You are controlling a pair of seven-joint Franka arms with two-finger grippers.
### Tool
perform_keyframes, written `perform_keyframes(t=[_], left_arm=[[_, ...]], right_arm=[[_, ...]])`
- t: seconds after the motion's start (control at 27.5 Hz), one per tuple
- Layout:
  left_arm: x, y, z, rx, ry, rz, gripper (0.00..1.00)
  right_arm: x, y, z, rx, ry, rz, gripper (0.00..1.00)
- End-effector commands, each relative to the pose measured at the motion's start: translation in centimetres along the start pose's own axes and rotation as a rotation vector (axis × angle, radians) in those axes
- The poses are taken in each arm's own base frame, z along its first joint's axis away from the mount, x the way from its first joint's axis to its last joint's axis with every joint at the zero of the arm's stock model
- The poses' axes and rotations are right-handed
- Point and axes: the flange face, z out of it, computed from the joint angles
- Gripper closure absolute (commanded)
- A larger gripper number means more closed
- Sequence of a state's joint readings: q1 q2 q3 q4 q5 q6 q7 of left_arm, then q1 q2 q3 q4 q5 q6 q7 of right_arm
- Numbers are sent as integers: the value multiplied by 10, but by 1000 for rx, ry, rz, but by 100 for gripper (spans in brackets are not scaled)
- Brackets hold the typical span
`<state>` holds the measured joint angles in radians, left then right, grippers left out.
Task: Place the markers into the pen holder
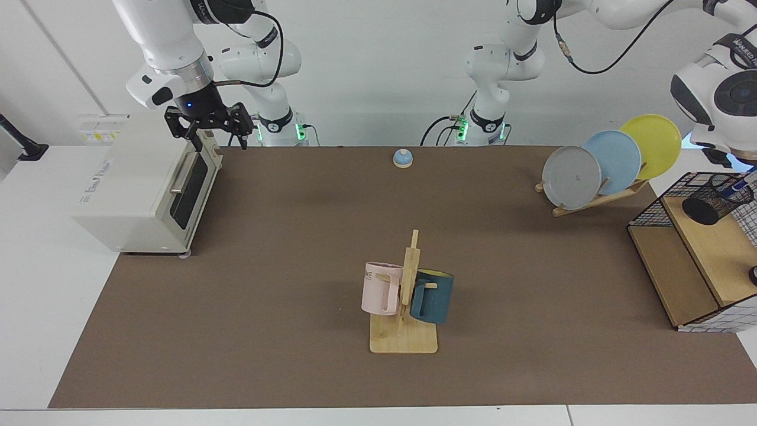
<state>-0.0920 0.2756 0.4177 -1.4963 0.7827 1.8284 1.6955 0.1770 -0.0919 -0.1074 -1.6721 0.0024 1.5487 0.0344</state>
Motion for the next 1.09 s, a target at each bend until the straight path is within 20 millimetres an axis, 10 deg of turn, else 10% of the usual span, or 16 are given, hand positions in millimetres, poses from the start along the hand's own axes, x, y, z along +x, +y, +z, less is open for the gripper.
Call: perform_keyframes(t=[0.0,0.51,0.58,0.73,1.05], left_arm=[[5,-3,13,-43,2,-23,100],[32,-4,35,-127,10,-45,100],[36,-3,33,-155,3,-38,79],[34,1,29,-210,-42,-24,0],[31,3,7,-237,-66,-31,0]], right_arm=[[0,7,-1,24,-10,-10,0],[0,7,-1,24,-10,-12,0],[0,6,-1,24,-10,-13,0],[0,6,-1,24,-10,-13,0],[0,7,-1,24,-10,-12,0]])
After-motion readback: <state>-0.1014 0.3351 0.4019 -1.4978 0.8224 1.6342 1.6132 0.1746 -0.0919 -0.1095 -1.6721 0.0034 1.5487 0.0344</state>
